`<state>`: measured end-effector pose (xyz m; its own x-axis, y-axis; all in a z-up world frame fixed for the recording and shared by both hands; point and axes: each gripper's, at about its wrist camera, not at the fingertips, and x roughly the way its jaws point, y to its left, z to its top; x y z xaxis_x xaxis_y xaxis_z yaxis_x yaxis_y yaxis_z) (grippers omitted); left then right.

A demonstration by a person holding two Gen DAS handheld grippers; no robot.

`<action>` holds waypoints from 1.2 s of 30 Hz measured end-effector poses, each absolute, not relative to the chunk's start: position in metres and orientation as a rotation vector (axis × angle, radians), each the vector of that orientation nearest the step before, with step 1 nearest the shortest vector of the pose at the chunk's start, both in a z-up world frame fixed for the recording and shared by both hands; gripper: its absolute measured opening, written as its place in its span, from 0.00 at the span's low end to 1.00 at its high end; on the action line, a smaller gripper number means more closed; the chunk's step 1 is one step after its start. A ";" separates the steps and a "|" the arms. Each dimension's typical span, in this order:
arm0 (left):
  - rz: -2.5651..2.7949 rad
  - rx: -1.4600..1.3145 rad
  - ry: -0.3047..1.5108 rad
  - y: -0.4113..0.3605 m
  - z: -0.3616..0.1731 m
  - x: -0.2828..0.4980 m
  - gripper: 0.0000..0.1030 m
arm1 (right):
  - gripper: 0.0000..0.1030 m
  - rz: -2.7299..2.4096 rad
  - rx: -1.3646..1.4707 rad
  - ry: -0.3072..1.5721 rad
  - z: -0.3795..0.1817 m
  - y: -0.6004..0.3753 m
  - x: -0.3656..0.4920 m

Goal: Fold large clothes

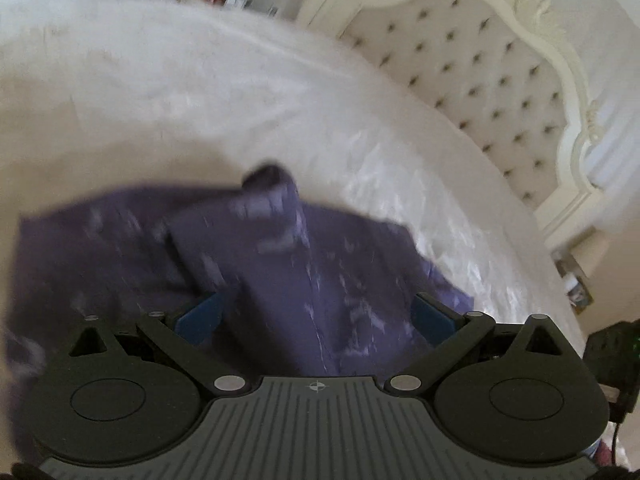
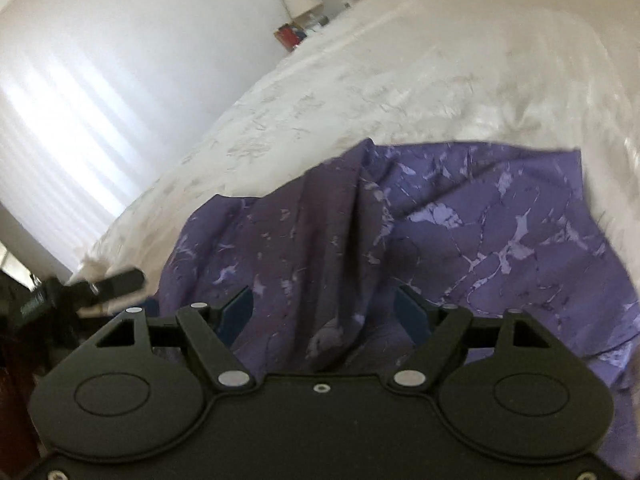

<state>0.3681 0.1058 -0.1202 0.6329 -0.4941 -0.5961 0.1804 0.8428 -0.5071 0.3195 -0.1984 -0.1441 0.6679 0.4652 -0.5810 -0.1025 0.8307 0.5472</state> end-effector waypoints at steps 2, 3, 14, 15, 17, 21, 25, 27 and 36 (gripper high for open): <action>-0.396 -0.454 0.833 0.103 -0.132 0.374 0.98 | 0.78 0.335 0.523 0.798 -0.152 -0.196 0.328; -0.397 -0.486 0.854 0.104 -0.138 0.378 0.84 | 0.76 0.334 0.531 0.804 -0.153 -0.195 0.325; -0.407 -0.594 0.829 0.135 -0.157 0.343 0.14 | 0.14 0.351 0.448 0.757 -0.139 -0.203 0.316; -0.391 -0.587 0.859 0.134 -0.167 0.341 0.15 | 0.16 0.340 0.441 0.790 -0.148 -0.203 0.319; -0.369 -0.598 0.880 0.136 -0.183 0.335 0.16 | 0.25 0.312 0.428 0.852 -0.166 -0.202 0.323; -0.360 -0.494 0.834 0.132 -0.170 0.324 0.26 | 0.47 0.299 0.456 0.831 -0.168 -0.207 0.318; -0.375 -0.285 0.682 0.118 -0.131 0.310 0.45 | 0.65 0.284 0.395 0.737 -0.147 -0.213 0.305; -0.391 -0.202 0.598 0.108 -0.113 0.304 0.57 | 0.65 0.270 0.358 0.671 -0.134 -0.216 0.298; -0.498 -0.091 0.516 0.062 -0.102 0.333 0.67 | 0.65 0.282 0.285 0.601 -0.114 -0.204 0.312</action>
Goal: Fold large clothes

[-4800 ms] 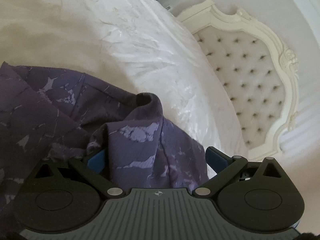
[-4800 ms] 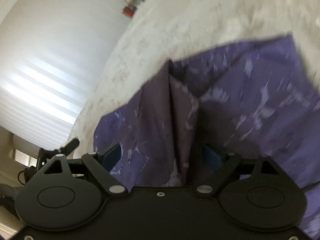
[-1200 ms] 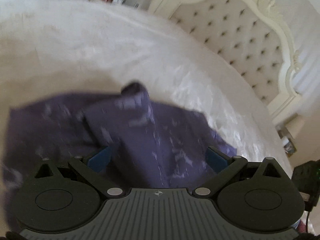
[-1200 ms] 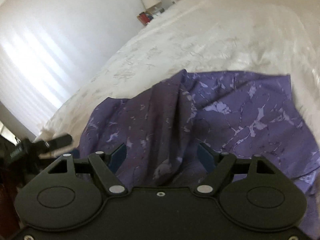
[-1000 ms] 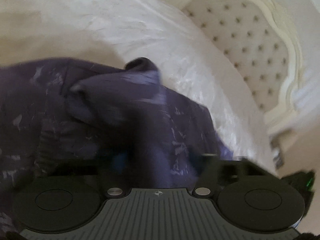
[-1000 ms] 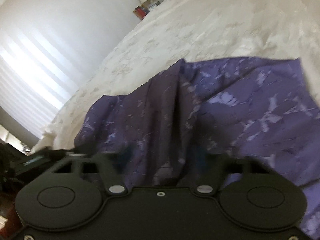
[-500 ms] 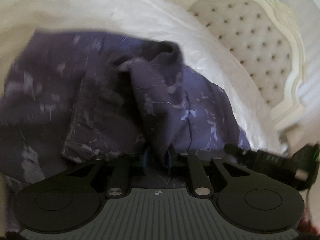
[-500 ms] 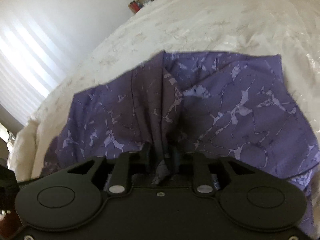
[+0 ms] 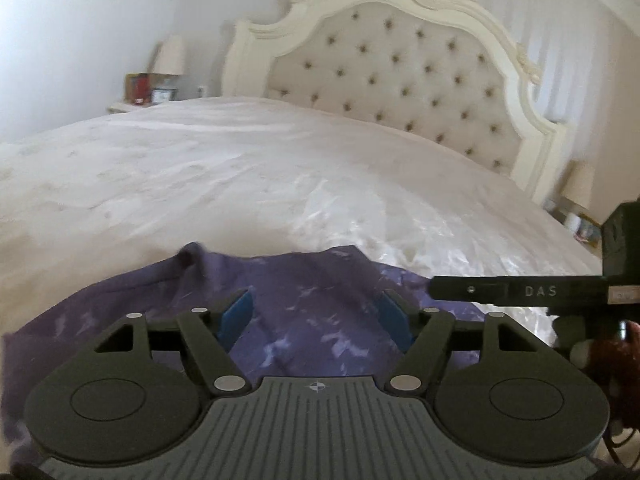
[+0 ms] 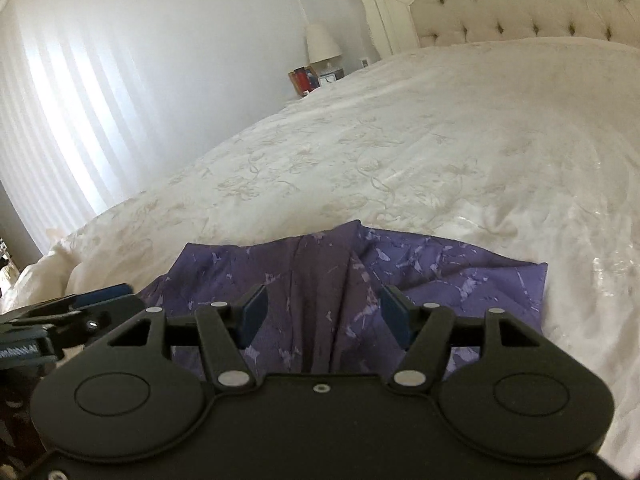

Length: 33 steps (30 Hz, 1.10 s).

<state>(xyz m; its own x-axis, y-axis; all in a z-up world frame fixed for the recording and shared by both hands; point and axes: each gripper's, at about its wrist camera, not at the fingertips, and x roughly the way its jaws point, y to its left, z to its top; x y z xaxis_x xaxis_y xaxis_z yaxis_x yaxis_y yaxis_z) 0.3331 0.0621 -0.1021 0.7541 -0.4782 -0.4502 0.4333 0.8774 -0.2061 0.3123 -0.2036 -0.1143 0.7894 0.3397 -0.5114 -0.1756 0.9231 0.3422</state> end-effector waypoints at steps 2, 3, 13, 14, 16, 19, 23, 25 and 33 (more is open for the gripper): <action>-0.512 -0.078 0.541 0.059 -0.114 0.343 0.70 | 0.65 0.276 0.302 0.607 -0.116 -0.205 0.316; -0.488 -0.084 0.567 0.061 -0.120 0.350 0.71 | 0.65 0.273 0.308 0.611 -0.118 -0.206 0.317; -0.354 -0.380 0.718 0.121 -0.171 0.372 0.71 | 0.65 0.342 0.207 0.585 -0.113 -0.180 0.321; -0.357 -0.360 0.720 0.118 -0.171 0.371 0.72 | 0.65 0.360 0.197 0.586 -0.113 -0.173 0.325; -0.358 -0.349 0.720 0.113 -0.171 0.372 0.73 | 0.64 0.381 0.178 0.598 -0.117 -0.162 0.333; -0.359 -0.334 0.707 0.111 -0.175 0.369 0.73 | 0.64 0.326 0.182 0.689 -0.143 -0.161 0.352; -0.374 -0.212 0.710 0.099 -0.179 0.371 0.73 | 0.64 0.289 0.183 0.769 -0.185 -0.171 0.359; -0.377 -0.113 0.718 0.088 -0.178 0.371 0.76 | 0.65 0.297 0.120 0.753 -0.185 -0.166 0.354; -0.354 -0.128 0.701 0.099 -0.139 0.341 0.89 | 0.74 0.314 0.129 0.718 -0.143 -0.179 0.322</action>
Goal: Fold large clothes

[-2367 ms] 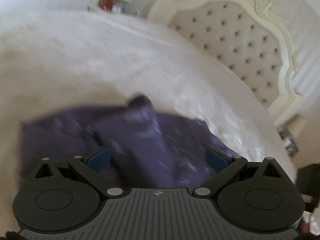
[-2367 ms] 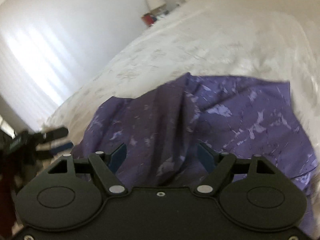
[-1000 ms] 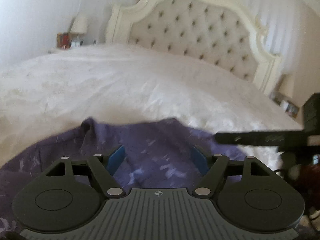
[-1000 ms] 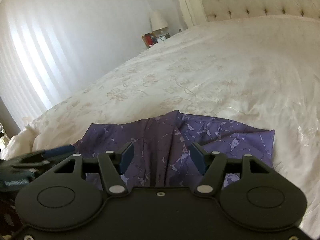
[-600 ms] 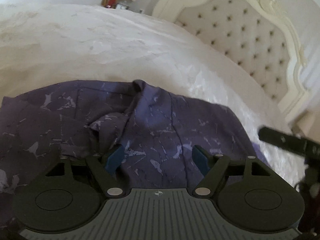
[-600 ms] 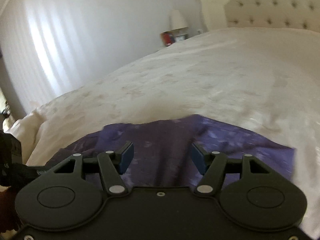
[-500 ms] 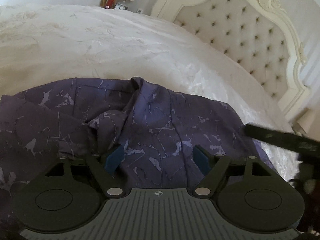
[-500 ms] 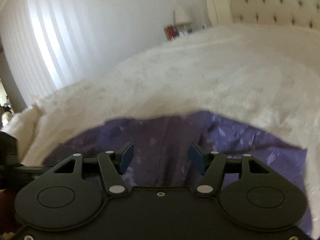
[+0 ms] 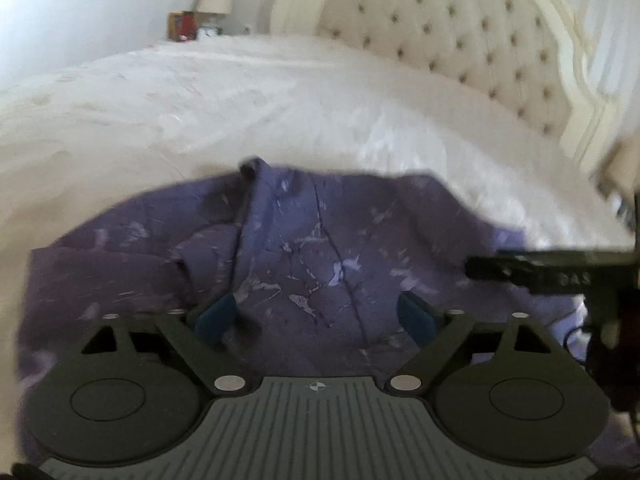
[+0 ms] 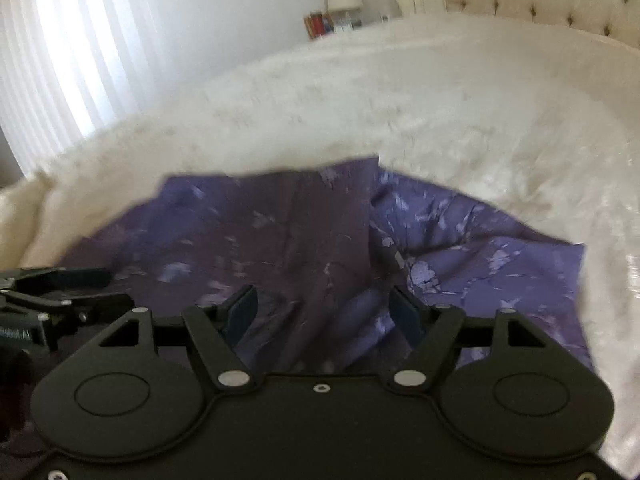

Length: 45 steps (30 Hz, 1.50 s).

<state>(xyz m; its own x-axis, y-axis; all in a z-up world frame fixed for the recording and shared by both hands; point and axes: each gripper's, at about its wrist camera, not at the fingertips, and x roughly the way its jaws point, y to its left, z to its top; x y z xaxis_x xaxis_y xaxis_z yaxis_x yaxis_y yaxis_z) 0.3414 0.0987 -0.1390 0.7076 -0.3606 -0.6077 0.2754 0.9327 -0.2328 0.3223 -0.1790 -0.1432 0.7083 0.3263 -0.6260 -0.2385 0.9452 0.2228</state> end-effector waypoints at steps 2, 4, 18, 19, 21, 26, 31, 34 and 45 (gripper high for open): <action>-0.340 -0.170 0.680 0.110 -0.124 0.323 0.91 | 0.75 0.327 0.161 0.688 -0.127 -0.192 0.302; -0.324 -0.193 0.658 0.121 -0.109 0.303 0.91 | 0.77 0.334 0.192 0.664 -0.111 -0.201 0.286; -0.347 -0.294 0.720 0.171 -0.060 0.186 0.93 | 0.93 0.335 0.450 0.722 -0.056 -0.281 0.167; -0.344 -0.293 0.736 0.173 -0.062 0.181 0.93 | 0.93 0.323 0.460 0.741 -0.057 -0.285 0.160; -0.344 -0.286 0.774 0.177 -0.070 0.171 0.93 | 0.93 0.296 0.486 0.774 -0.062 -0.292 0.146; -0.326 -0.267 0.857 0.182 -0.090 0.146 0.93 | 0.96 0.212 0.509 0.860 -0.082 -0.308 0.115; -0.291 -0.276 0.922 0.186 -0.111 0.128 0.93 | 0.96 0.136 0.576 0.952 -0.107 -0.325 0.093; -0.270 -0.270 0.951 0.188 -0.117 0.123 0.93 | 0.96 0.119 0.599 1.002 -0.122 -0.330 0.083; -0.286 -0.242 1.090 0.183 -0.138 0.107 0.93 | 0.99 0.175 0.554 1.099 -0.142 -0.315 0.067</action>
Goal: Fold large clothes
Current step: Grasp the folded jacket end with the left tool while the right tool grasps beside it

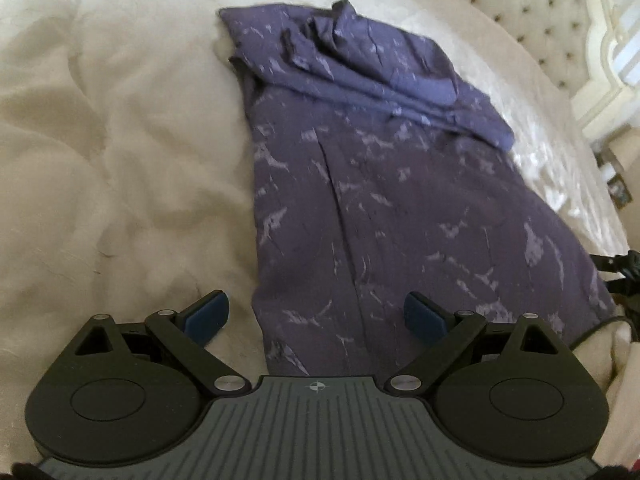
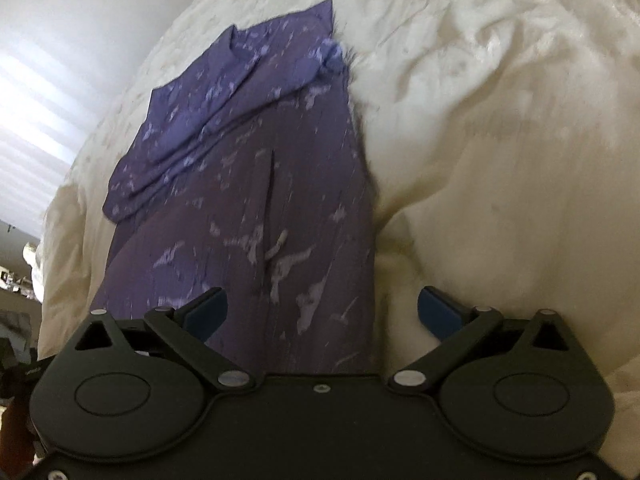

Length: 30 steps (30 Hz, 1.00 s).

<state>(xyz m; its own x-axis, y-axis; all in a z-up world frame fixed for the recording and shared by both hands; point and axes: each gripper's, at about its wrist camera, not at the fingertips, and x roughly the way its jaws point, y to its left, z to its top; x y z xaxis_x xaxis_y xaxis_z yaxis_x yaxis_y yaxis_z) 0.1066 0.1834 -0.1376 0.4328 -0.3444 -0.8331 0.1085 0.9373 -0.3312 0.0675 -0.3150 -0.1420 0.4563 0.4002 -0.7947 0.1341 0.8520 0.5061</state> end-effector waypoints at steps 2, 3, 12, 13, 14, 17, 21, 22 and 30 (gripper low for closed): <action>-0.289 -0.245 1.114 0.182 -0.141 0.108 0.93 | 0.99 0.186 0.560 1.118 -0.145 -0.313 0.065; -0.291 -0.251 1.127 0.183 -0.143 0.108 0.93 | 0.99 0.192 0.560 1.127 -0.147 -0.311 0.062; -0.365 -0.390 1.218 0.187 -0.152 0.113 0.75 | 0.99 0.242 0.567 1.189 -0.151 -0.303 0.055; -0.378 -0.443 1.219 0.191 -0.154 0.112 0.69 | 0.99 0.247 0.572 1.193 -0.151 -0.303 0.054; -0.386 -0.491 1.215 0.194 -0.155 0.111 0.54 | 0.94 0.247 0.573 1.196 -0.150 -0.303 0.053; -0.406 -0.601 1.165 0.204 -0.155 0.104 0.16 | 0.42 0.236 0.595 1.208 -0.151 -0.305 0.049; -0.416 -0.640 1.067 0.210 -0.141 0.094 0.12 | 0.22 0.258 0.670 1.139 -0.144 -0.311 0.043; -0.419 -0.667 1.035 0.212 -0.137 0.091 0.12 | 0.22 0.277 0.706 1.108 -0.140 -0.314 0.042; -0.420 -0.794 0.843 0.221 -0.094 0.103 0.12 | 0.22 0.368 0.901 0.792 -0.092 -0.336 0.052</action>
<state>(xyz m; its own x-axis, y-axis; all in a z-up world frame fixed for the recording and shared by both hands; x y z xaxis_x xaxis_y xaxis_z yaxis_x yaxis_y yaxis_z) 0.1028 0.2206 -0.0938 0.6095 -0.6160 -0.4990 0.0272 0.6453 -0.7634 0.0522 -0.3359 -0.0920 0.6661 0.5910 -0.4549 0.0334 0.5857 0.8099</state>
